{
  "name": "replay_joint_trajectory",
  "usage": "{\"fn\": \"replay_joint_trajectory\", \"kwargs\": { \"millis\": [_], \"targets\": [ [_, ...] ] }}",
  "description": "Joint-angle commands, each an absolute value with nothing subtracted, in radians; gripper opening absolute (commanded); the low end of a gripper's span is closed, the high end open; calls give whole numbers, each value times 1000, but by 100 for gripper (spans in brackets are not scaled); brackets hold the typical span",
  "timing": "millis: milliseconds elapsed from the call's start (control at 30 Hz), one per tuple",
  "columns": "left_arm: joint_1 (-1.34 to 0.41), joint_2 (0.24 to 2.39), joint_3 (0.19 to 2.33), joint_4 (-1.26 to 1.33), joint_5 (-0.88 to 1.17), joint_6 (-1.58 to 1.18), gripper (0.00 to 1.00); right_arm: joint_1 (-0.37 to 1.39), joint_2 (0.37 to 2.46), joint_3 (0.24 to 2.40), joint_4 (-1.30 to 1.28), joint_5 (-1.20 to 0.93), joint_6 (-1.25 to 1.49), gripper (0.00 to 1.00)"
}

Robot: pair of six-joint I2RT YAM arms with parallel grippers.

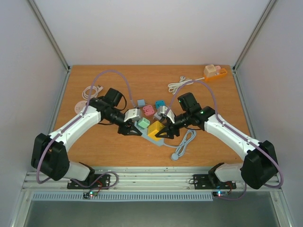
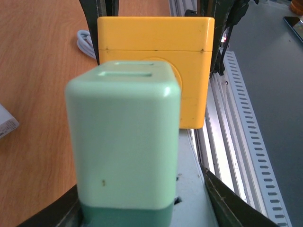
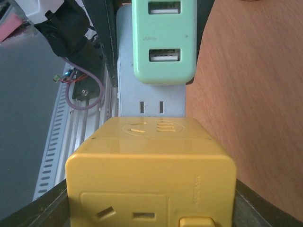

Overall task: Pull the plug off the socket
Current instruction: Remove the plug from the socket.

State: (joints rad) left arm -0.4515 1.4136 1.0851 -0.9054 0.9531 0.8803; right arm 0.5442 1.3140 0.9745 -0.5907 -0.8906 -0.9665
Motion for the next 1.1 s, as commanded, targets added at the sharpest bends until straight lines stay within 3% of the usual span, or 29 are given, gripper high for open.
{"fn": "replay_joint_trajectory", "kwargs": {
  "millis": [0,267,767,1067],
  "targets": [
    [-454,1405,1065,-950,894,880,0,523,1255,988,-499,-935,-954,1],
    [-456,1360,1002,-759,721,735,0,523,1319,1072,-554,-875,-866,1],
    [-473,1424,1056,-906,798,810,0,530,1262,996,-499,-868,-969,1],
    [-472,1369,1021,-867,801,842,0,515,1280,1045,-564,-991,-923,1]
  ]
}}
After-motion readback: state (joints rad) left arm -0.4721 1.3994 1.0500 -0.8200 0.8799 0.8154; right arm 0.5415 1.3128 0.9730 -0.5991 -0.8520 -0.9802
